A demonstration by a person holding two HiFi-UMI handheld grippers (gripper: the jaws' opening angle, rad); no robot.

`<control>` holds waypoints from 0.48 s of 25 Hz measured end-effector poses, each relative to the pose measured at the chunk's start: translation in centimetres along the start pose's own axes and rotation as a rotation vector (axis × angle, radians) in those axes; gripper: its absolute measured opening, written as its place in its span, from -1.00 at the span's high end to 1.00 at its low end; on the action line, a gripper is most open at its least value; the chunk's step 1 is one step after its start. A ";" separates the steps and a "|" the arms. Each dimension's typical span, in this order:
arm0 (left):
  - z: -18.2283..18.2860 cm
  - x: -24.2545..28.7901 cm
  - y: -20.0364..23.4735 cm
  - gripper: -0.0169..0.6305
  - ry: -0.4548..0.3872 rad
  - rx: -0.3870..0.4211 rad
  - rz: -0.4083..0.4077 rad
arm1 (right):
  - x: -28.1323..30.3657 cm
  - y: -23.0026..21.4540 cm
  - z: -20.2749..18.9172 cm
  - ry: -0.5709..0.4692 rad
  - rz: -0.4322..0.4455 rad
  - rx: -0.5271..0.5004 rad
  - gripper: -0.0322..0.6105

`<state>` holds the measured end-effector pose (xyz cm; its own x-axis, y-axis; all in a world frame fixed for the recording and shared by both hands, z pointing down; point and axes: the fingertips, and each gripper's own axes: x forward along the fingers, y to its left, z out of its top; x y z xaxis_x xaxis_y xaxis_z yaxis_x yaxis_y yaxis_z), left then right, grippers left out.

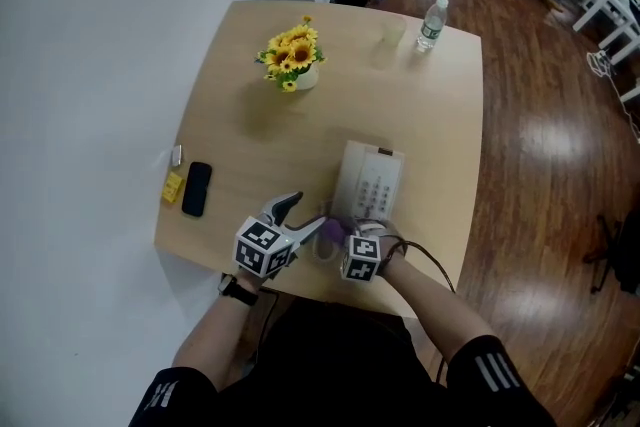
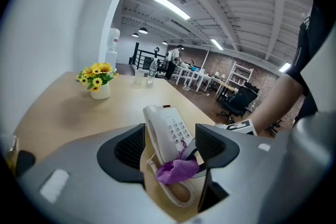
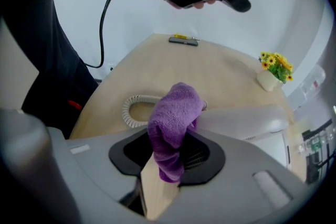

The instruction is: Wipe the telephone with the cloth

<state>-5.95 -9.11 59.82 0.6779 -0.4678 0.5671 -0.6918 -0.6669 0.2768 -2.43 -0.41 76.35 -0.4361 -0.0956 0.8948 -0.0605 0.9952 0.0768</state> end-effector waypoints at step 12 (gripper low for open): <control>-1.1 11.2 0.3 0.08 0.240 -0.084 0.072 | -9.4 -1.2 -3.1 -0.192 -0.188 0.395 0.46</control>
<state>1.22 -13.91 67.10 0.5544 -0.3550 0.7527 -0.7614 -0.5816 0.2864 4.55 -0.60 69.25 -0.5409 -0.3122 0.7810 -0.4748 0.8798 0.0229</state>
